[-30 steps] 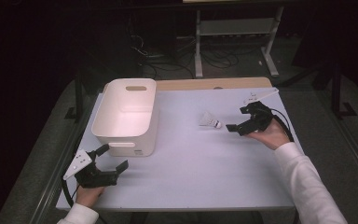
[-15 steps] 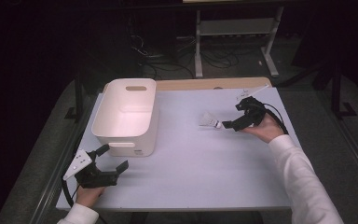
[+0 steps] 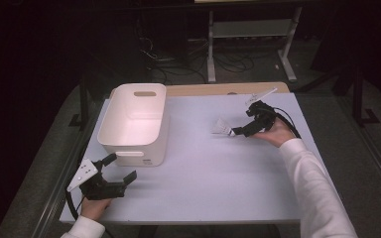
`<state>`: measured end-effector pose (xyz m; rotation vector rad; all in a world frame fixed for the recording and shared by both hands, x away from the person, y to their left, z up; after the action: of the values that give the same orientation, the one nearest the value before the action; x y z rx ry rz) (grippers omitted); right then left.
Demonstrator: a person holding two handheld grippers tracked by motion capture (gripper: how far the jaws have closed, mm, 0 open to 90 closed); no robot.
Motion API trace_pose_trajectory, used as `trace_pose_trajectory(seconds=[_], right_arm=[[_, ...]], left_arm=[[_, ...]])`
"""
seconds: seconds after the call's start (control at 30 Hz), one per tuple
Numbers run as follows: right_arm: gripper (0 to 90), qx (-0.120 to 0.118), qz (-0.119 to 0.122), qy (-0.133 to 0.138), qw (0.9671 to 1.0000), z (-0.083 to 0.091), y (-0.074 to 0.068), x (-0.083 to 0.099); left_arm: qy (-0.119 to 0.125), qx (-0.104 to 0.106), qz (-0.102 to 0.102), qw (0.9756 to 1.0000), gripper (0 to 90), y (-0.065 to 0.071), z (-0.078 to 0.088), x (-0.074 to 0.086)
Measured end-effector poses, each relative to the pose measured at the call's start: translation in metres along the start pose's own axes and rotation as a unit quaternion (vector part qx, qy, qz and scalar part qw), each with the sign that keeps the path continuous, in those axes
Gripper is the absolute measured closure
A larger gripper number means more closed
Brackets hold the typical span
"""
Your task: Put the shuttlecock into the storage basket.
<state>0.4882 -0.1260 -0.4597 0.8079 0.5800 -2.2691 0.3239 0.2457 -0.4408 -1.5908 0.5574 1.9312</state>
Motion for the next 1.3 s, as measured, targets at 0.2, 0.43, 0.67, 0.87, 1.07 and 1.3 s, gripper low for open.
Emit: trace_pose_trajectory(seconds=[0.2,0.43,0.67,0.87,1.07,1.3], right_arm=[[0.0,-0.002,0.003,-0.011,0.9999,-0.009,0.004,0.002],[0.0,0.004,-0.003,-0.029,0.9996,-0.024,0.013,0.01],[0.0,0.0,0.001,-0.035,0.9994,-0.035,0.018,0.014],[3.2,-0.006,0.005,-0.038,0.9992,-0.045,0.023,0.017],[7.3,-0.004,0.002,-0.042,0.9991,-0.05,0.026,0.019],[28.1,-0.035,0.018,-0.057,0.9976,-0.052,0.021,0.024]], left_arm=[[0.002,0.001,-0.001,1.0,0.0,0.0,0.0,0.0],[0.001,0.001,0.0,1.0,0.0,0.001,0.0,0.0],[0.0,0.002,0.001,1.0,0.0,0.0,-0.001,0.0],[-0.006,0.002,-0.005,1.0,0.0,0.0,-0.001,0.002],[0.002,0.008,0.01,0.9999,0.0,0.0,-0.002,0.0],[0.005,0.006,0.02,0.9998,0.0,-0.002,-0.001,0.0]])
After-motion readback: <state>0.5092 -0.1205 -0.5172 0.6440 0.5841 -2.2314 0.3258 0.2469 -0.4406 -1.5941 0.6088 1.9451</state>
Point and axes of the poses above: each handheld gripper's, and its own axes: z roughly backward along the jaws, x roughly out of its underside, y roughly to its right, the point moved 10 cm from there along -z, roughly forward along the jaws, and after that the axes turned 8 degrees about -z, right-handed, at the moved point
